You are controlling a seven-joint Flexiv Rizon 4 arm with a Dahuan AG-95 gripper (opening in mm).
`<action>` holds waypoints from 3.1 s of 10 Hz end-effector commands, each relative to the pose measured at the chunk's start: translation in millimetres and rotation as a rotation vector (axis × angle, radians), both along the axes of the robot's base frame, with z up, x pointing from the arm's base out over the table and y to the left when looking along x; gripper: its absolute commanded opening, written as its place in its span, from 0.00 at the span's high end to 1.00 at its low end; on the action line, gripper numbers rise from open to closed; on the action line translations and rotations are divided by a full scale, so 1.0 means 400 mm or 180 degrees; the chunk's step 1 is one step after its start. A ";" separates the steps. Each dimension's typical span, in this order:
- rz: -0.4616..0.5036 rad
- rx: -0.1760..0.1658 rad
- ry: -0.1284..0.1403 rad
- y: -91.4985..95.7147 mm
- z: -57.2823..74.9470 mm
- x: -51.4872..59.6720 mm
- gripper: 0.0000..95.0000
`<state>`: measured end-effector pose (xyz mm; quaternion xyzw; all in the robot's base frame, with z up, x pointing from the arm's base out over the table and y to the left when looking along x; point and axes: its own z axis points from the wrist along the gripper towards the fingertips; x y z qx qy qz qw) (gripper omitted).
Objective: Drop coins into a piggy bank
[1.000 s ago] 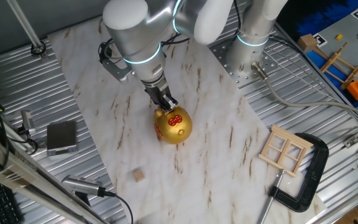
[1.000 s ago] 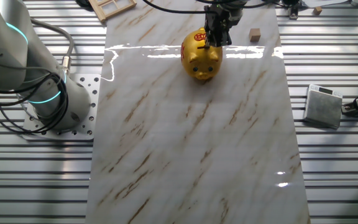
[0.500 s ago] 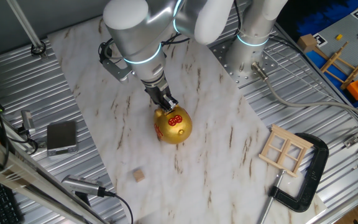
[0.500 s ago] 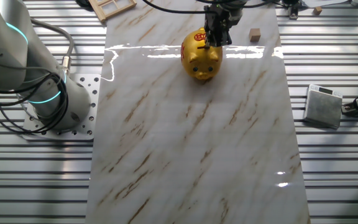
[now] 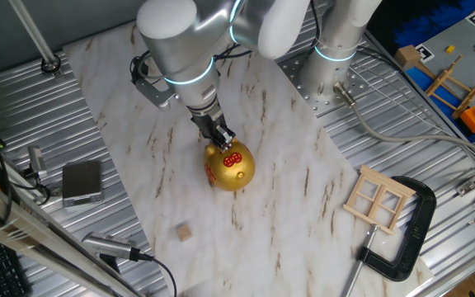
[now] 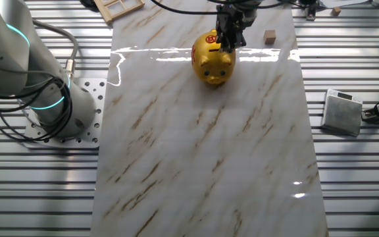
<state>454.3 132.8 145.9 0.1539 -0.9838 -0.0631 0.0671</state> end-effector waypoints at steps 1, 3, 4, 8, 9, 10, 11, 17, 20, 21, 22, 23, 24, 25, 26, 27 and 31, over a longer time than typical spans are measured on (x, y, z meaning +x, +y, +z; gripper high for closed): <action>0.0030 0.0014 0.0019 -0.003 0.009 0.051 1.00; 0.0089 0.0015 0.0021 -0.009 0.012 0.104 1.00; 0.0110 0.0002 0.0017 -0.014 0.009 0.134 1.00; 0.0050 0.0017 -0.0015 -0.008 0.006 0.158 1.00; 0.0031 0.0016 -0.0019 -0.008 0.006 0.158 1.00; 0.0013 0.0025 -0.0019 -0.008 0.006 0.158 1.00; -0.0008 0.0062 -0.0021 -0.008 0.006 0.158 1.00; 0.0346 0.0047 -0.0027 -0.111 -0.004 0.180 1.00; 0.0580 0.0060 -0.0049 -0.240 -0.038 0.210 1.00; 0.0606 0.0055 -0.0047 -0.270 -0.046 0.221 1.00; 0.0648 0.0044 -0.0050 -0.304 -0.051 0.230 1.00; 0.0623 0.0052 -0.0049 -0.318 -0.052 0.226 1.00; 0.0629 0.0084 -0.0031 -0.305 -0.050 0.221 1.00; 0.0619 0.0099 -0.0014 -0.305 -0.050 0.221 1.00; 0.0520 0.0115 0.0004 -0.305 -0.050 0.221 1.00; 0.0414 0.0105 0.0002 -0.305 -0.050 0.221 1.00; 0.0098 -0.0037 -0.0072 -0.338 -0.056 0.246 1.00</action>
